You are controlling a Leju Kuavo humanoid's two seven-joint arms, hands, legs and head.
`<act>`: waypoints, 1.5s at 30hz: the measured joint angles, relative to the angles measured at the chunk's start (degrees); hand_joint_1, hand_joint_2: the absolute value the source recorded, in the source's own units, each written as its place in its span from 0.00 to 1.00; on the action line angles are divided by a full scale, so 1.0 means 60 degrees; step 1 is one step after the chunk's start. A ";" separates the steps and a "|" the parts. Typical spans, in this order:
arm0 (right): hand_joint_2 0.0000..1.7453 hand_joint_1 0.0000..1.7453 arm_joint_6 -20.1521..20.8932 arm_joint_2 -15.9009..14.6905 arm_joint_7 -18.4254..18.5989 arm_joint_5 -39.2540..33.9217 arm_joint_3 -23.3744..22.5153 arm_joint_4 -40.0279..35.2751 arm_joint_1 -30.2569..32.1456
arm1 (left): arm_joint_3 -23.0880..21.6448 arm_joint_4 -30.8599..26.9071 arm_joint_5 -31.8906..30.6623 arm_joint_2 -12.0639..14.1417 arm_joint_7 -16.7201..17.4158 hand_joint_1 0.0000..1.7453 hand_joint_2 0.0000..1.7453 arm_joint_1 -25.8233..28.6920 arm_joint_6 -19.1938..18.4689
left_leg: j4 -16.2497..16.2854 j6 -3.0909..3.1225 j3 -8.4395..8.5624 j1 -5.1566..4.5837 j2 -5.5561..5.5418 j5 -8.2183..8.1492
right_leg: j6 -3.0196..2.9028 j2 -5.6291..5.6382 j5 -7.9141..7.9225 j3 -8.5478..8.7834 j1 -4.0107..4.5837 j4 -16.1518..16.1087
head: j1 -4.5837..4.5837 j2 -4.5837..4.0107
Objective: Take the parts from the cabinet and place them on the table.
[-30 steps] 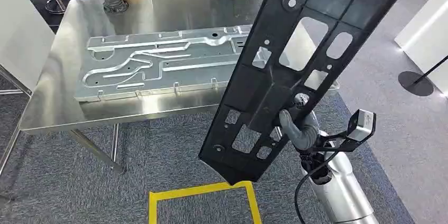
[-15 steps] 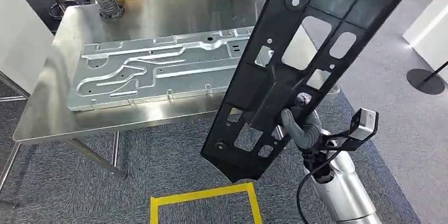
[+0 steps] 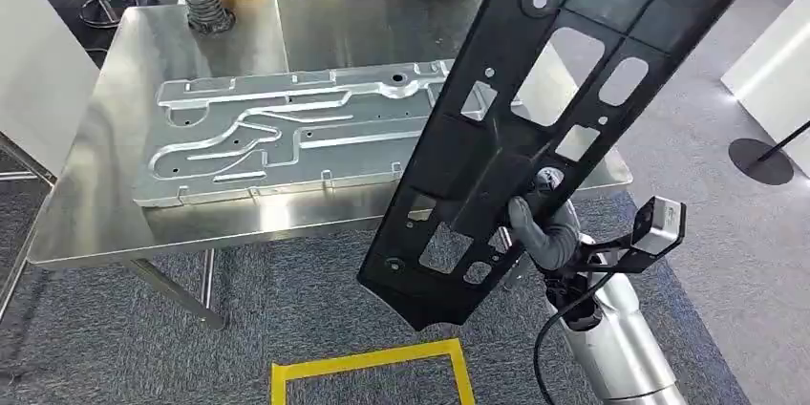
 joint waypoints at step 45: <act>1.00 1.00 -0.0219 0.0066 -0.0135 0.0164 -0.0335 -0.0306 0.0564 | -0.0015 0.0015 -0.0106 0.0091 0.0007 0.00 1.00 -0.0068 -0.0091 | 0.2368 -0.0469 -0.0757 -0.0025 -0.0016 -0.1500 | -0.0666 0.0009 0.1540 0.1298 0.0081 -0.3029 | 0.0000 0.0000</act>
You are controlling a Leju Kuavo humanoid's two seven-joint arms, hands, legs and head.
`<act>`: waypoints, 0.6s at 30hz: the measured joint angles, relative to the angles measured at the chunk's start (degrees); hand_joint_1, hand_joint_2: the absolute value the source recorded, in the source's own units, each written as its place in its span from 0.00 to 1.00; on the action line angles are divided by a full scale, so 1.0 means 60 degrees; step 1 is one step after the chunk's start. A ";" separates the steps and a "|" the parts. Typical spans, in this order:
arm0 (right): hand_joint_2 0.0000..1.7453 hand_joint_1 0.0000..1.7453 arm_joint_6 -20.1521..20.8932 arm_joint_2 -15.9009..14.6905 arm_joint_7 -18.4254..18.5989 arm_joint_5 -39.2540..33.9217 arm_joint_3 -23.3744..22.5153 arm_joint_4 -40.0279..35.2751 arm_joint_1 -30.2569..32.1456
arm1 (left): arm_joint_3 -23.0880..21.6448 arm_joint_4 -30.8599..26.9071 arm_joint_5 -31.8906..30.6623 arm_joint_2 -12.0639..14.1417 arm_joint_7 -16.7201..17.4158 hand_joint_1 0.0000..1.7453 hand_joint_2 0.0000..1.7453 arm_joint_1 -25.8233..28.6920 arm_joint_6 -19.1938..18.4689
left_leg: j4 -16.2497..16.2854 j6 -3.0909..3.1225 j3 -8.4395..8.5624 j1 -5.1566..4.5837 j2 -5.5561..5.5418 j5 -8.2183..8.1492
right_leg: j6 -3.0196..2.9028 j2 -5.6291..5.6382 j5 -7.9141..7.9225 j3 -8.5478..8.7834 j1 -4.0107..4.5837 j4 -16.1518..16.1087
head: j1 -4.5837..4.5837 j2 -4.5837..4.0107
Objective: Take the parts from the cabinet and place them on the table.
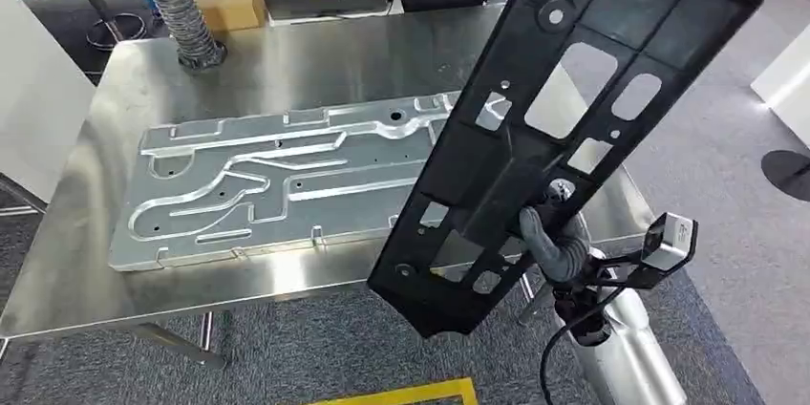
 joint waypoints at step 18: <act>1.00 1.00 -0.0047 0.0058 0.0095 0.0044 -0.0051 -0.0073 0.0058 | -0.0007 0.0000 -0.0011 0.0011 0.0033 0.00 1.00 0.0015 0.0004 | -0.2391 0.0480 0.0844 0.0021 0.0003 0.1456 | 0.0570 0.0005 -0.1581 -0.1395 -0.0045 0.3248 | 0.0000 0.0000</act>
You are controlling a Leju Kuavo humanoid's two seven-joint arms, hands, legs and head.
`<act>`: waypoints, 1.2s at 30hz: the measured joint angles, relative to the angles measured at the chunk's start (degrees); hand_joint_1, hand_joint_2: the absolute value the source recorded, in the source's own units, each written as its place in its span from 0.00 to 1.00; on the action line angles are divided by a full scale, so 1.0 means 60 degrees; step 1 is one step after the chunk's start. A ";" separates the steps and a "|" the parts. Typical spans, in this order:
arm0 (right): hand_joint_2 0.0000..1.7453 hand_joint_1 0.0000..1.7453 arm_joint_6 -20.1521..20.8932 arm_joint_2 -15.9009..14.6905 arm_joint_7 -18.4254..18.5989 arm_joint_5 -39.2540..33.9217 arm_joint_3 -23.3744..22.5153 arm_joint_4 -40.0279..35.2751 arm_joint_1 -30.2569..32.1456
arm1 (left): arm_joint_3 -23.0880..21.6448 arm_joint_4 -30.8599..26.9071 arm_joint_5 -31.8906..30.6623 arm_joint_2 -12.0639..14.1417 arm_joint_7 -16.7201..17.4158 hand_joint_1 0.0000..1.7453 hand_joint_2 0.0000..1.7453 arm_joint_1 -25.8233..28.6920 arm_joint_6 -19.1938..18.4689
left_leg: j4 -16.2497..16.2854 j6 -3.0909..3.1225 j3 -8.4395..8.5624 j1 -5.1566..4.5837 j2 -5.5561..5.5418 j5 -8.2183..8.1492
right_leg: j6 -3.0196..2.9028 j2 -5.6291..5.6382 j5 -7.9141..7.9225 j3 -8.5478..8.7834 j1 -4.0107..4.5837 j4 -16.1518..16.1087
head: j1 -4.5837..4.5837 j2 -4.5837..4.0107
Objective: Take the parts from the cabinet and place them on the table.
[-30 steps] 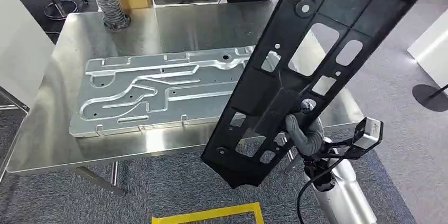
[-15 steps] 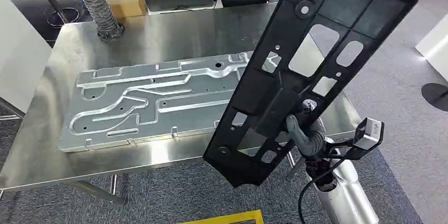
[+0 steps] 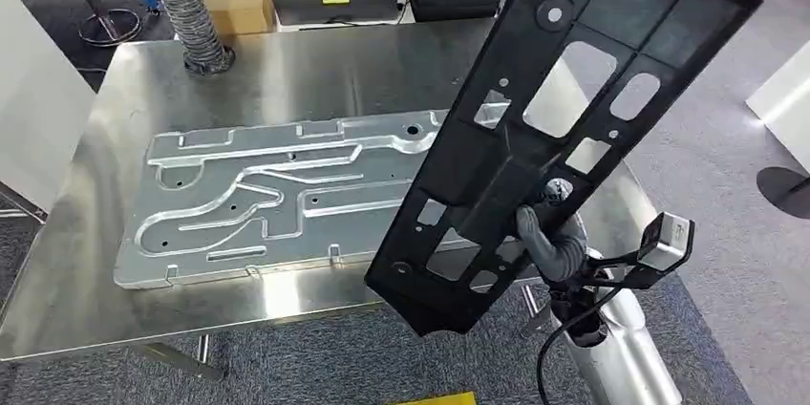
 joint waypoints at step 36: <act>1.00 1.00 -0.6153 0.0051 0.0908 1.3564 0.1448 0.2704 -0.5777 | 0.0015 0.0000 0.0291 -0.0004 -0.0383 0.00 1.00 0.0044 -0.0375 | 0.0054 0.0028 -0.0430 -0.0150 0.0159 0.0391 | -0.0139 0.0012 0.1497 0.0723 0.0028 -0.2121 | 0.0000 0.0000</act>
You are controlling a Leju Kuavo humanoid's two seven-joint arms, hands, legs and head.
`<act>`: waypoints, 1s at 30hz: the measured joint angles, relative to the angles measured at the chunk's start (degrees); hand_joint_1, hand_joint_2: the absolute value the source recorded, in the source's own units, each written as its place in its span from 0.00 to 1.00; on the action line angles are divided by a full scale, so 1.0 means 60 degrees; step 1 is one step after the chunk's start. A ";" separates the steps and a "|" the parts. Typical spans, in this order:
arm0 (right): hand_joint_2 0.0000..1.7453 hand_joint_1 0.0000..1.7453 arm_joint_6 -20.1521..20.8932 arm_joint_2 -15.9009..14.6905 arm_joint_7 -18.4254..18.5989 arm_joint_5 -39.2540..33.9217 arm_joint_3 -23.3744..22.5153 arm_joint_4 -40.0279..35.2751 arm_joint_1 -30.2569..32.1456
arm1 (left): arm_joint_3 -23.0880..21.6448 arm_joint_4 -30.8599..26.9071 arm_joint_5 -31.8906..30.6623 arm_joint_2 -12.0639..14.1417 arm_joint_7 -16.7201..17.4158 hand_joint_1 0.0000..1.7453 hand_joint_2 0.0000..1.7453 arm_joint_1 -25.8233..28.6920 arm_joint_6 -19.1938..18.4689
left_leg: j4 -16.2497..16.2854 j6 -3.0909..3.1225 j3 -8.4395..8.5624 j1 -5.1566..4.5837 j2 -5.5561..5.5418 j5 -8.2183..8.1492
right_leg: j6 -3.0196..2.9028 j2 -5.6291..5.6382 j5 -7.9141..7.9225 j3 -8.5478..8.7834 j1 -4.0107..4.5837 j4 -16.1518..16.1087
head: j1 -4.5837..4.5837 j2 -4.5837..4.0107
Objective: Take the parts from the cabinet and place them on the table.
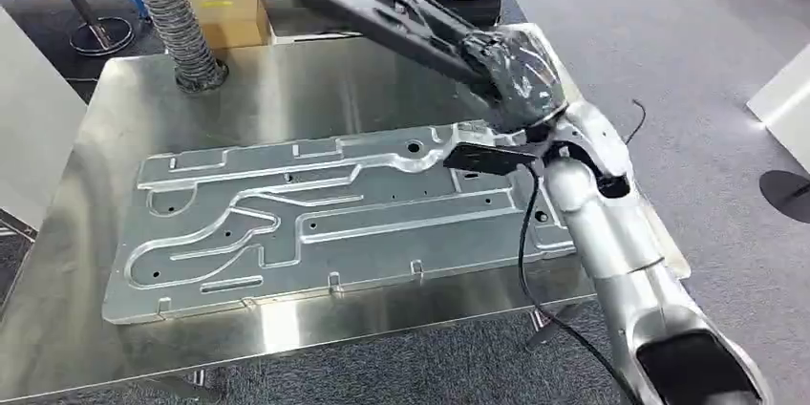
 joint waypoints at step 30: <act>1.00 1.00 0.0663 -0.0146 -0.0427 -0.1328 0.2462 0.3336 -0.0742 | 0.0018 0.0007 0.0087 -0.0004 -0.0412 0.00 1.00 0.0133 0.0098 | 0.0072 -0.0131 0.0104 0.0167 0.0096 -0.0214 | 0.0163 0.0069 0.0015 -0.0488 -0.0055 0.0331 | 0.0007 0.0000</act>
